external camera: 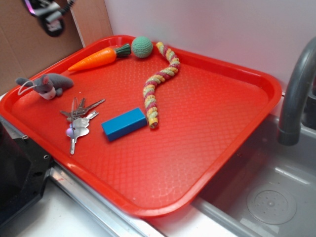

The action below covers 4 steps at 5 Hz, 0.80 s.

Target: Grab the carrot.

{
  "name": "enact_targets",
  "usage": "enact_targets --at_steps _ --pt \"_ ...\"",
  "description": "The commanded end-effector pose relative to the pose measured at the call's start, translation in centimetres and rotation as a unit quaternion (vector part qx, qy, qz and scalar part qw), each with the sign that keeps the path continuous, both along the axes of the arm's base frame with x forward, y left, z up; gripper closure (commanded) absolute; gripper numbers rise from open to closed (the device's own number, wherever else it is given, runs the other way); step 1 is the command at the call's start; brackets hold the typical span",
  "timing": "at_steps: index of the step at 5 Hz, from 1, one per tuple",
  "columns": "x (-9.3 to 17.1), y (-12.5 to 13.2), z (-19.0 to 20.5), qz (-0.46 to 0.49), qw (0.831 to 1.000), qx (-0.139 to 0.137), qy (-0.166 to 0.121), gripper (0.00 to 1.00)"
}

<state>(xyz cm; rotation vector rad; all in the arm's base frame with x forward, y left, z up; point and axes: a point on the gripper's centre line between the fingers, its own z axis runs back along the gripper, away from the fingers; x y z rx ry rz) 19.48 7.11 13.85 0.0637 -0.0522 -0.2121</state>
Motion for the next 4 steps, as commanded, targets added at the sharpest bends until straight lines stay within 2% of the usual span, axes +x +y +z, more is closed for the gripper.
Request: enact_targets --at_steps 1,2,3,4 --pt "5.7 5.9 -2.7 -0.026 0.999 0.013 -0.026 0.00" --pt "6.8 7.4 -4.8 -0.027 0.999 0.025 -0.018 0.00" --pt "7.3 6.0 -5.9 -0.058 0.997 0.022 -0.038 0.00" --pt "7.8 5.2 -6.9 -0.085 0.995 0.023 -0.043 0.00"
